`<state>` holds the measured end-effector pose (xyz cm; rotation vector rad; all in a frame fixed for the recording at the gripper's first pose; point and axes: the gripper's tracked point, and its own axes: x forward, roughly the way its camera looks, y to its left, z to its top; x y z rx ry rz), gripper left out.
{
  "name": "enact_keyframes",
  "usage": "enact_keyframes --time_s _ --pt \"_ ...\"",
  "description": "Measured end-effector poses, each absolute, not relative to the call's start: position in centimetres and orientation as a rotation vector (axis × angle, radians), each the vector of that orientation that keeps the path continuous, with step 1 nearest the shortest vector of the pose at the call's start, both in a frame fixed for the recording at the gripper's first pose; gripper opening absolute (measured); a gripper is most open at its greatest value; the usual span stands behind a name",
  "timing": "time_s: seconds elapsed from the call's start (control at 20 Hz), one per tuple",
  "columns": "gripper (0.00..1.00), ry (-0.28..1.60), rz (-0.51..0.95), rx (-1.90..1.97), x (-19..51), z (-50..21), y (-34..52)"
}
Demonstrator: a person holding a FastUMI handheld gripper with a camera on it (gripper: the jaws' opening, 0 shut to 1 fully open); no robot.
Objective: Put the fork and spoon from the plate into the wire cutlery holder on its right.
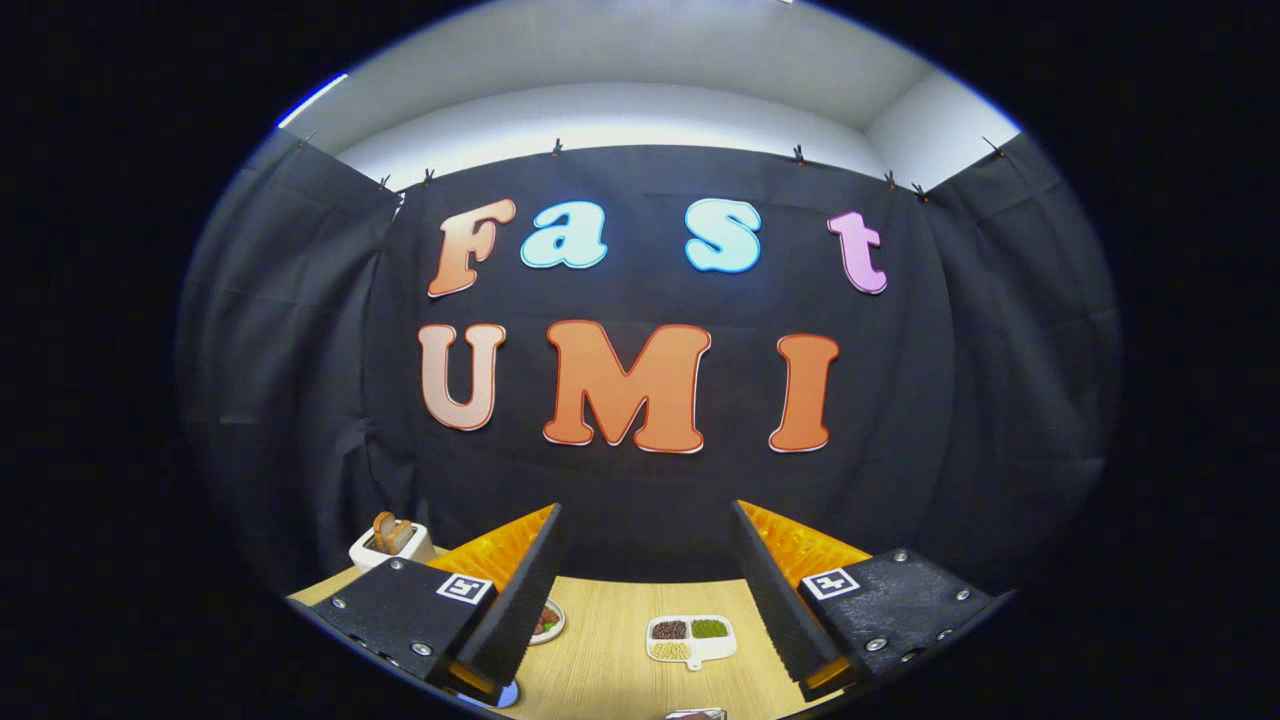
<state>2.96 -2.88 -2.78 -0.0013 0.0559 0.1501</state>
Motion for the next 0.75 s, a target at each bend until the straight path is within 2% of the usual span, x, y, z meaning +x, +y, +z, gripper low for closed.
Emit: enact_keyframes --time_s 0.75 --pt "0.97 -0.030 0.176 0.032 2.5 1.2 -2.0"
